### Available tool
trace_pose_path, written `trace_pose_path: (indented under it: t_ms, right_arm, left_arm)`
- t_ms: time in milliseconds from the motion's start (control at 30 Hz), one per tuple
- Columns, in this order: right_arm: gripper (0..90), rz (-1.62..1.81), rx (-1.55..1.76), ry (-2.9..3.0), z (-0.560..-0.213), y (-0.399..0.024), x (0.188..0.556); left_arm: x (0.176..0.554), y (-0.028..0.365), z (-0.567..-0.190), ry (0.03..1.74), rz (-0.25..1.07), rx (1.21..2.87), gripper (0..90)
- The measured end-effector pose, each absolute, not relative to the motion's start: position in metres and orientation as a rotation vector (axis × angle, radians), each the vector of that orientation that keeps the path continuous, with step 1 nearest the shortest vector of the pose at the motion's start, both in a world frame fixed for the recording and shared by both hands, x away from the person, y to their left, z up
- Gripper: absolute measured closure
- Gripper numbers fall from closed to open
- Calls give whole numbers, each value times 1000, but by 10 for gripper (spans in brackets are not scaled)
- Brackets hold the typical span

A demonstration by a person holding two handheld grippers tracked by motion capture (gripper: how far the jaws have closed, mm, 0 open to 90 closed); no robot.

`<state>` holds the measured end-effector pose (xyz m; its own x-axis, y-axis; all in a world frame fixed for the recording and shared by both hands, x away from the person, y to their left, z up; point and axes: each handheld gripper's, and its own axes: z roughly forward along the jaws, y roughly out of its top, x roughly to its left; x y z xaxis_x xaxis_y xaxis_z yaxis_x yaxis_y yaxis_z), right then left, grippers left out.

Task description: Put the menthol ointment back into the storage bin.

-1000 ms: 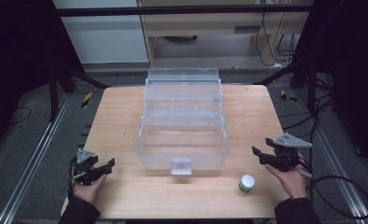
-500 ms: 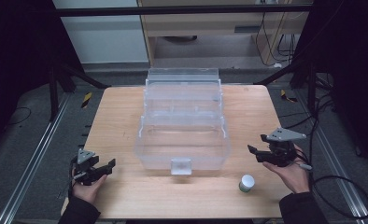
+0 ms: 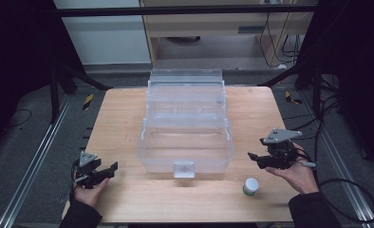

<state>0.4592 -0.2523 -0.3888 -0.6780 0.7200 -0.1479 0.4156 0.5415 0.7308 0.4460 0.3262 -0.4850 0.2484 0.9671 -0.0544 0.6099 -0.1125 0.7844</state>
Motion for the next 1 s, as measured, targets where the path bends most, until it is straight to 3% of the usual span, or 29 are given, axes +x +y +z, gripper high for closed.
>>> trace_pose_path:
  t_ms: [1000]
  right_arm:
    - [287,712,619,2732,-390,-228,453]
  left_arm:
    - [447,325,-486,1442,634,1830,271]
